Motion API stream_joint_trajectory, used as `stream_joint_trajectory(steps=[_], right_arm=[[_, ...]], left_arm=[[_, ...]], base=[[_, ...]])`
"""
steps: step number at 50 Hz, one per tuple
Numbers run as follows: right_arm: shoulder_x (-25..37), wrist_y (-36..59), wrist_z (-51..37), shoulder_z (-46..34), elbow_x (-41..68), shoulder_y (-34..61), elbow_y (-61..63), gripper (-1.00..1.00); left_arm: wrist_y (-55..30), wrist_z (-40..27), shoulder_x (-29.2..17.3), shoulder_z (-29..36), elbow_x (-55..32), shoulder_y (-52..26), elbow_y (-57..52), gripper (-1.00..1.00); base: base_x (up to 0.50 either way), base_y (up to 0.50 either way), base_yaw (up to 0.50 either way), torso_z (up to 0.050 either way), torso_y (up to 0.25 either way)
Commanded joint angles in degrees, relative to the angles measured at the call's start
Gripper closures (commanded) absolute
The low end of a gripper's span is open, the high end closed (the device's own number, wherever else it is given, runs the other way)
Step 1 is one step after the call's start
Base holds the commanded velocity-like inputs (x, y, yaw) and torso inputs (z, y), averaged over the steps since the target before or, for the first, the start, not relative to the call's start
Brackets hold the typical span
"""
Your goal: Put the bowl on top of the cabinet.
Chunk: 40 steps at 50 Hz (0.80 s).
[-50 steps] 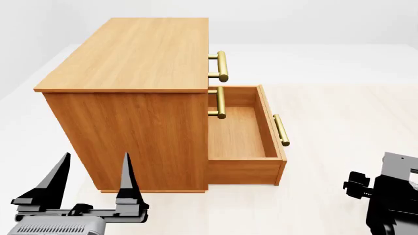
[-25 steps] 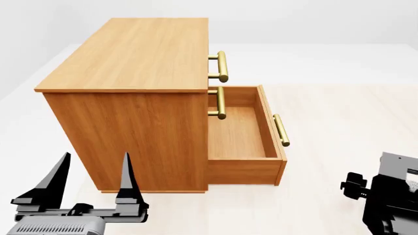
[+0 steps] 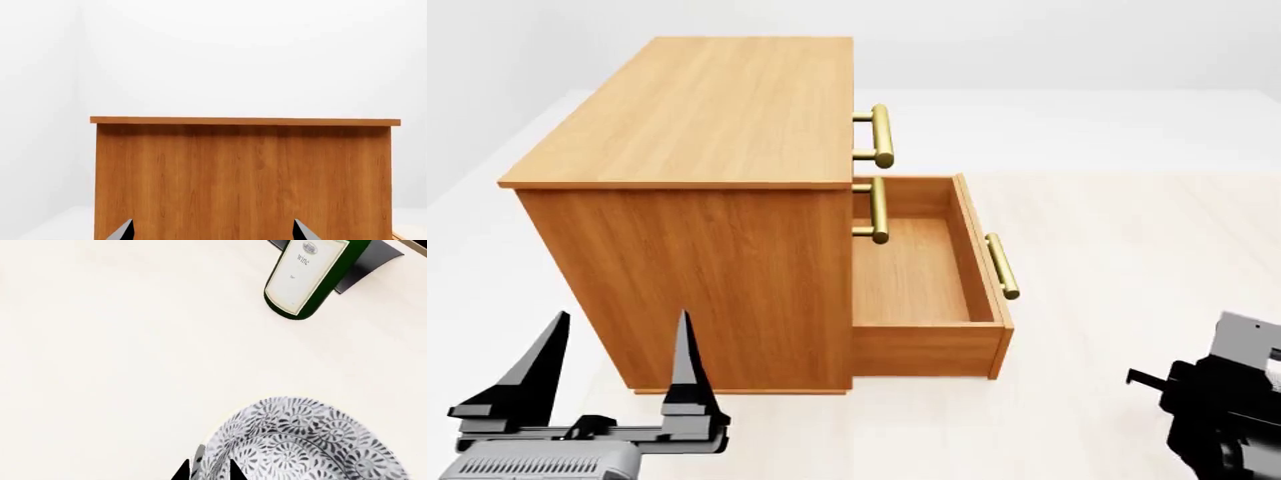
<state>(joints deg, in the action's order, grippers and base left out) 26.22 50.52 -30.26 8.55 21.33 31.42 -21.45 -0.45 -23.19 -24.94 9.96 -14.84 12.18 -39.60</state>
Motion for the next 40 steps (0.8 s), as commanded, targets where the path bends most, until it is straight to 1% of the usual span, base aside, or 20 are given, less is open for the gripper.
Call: stream_joint_trajectory(steps=[1, 9, 14, 18, 31, 36, 40], right_arm=[[0.0, 6.8, -1.7, 2.4, 3.3, -2.2, 11.9, 1.00], [0.3, 15.1, -3.9, 1.6, 6.2, -0.2, 25.9, 1.00], [0.4, 20.5, -4.9, 0.0, 8.2, 3.6, 33.3, 1.00], [0.0, 25.0, -6.0, -1.2, 9.6, 7.5, 36.6, 1.00], [-1.5, 30.0, -5.1, -10.4, 10.3, 22.4, 33.6, 1.00], [-1.2, 27.5, -1.8, -16.8, 9.3, 27.9, 27.9, 1.00], [-2.2, 25.9, 0.2, -21.5, 7.8, 33.8, 21.3, 1.00]], left_arm=[[0.1, -0.1, 0.0, 0.1, -0.1, -0.1, 0.2, -1.00], [0.3, -0.2, -0.1, 0.0, -0.4, -0.1, 0.4, -1.00], [0.2, -0.4, -0.3, -0.3, -0.9, 0.0, -0.1, -1.00], [0.3, -0.4, -0.3, -0.3, -0.9, 0.0, 0.1, -1.00], [0.6, -0.6, -0.6, -0.6, -1.4, 0.2, 0.0, -1.00], [0.8, -0.6, -0.6, -0.6, -1.5, 0.1, 0.3, -1.00], [0.6, -0.8, -0.6, -0.5, -1.4, 0.1, 0.2, -1.00]], base=[[0.00, 0.00, 0.00, 0.000, 0.000], [0.00, 0.00, 0.00, 0.000, 0.000], [0.00, 0.00, 0.00, 0.000, 0.000], [0.00, 0.00, 0.00, 0.000, 0.000], [0.00, 0.00, 0.00, 0.000, 0.000], [0.00, 0.00, 0.00, 0.000, 0.000], [0.00, 0.00, 0.00, 0.000, 0.000]])
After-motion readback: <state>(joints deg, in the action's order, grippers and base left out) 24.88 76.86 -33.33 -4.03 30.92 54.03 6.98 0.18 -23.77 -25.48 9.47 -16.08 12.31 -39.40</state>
